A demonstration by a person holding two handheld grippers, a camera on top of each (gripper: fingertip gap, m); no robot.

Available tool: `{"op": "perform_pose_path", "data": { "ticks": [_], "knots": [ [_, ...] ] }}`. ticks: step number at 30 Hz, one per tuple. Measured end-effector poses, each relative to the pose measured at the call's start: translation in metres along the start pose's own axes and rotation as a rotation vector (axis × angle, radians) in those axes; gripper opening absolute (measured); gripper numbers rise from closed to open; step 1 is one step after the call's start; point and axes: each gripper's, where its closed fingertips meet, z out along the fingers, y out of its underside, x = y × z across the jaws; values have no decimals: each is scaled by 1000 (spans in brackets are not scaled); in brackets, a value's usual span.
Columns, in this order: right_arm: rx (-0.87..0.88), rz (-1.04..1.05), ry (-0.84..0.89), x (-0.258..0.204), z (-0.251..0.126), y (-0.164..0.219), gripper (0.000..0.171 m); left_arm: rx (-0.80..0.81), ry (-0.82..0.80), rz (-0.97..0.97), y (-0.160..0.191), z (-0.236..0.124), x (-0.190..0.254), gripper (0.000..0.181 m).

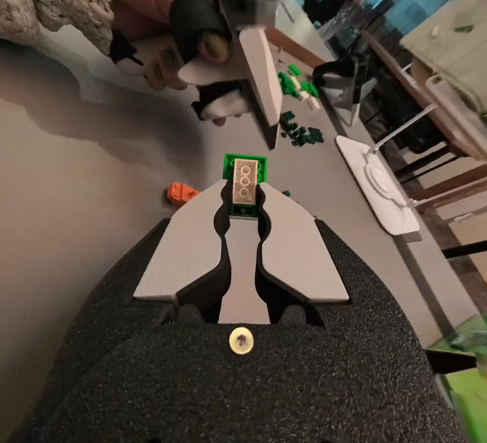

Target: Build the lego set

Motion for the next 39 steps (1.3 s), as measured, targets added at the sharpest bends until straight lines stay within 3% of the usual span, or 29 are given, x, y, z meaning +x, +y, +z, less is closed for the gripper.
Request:
{"op": "perform_pose_path", "data": {
  "ticks": [8, 20, 28, 34, 39],
  "knots": [
    [-183, 157, -217, -25, 12, 36, 17, 109, -160, 209, -20, -12, -14, 41],
    [-171, 205, -312, -34, 9, 34, 17, 75, -282, 546, -11, -28, 6, 41],
    [-135, 232, -276, -27, 7, 30, 19, 99, -269, 566, -6, -43, 4, 49],
    [-91, 282, -210, -20, -9, 19, 22, 242, -300, 827, -28, -52, 6, 49],
    [-39, 376, -452, -95, -56, -24, 21, 292, -325, 998, -28, -52, -3, 42]
  ]
}}
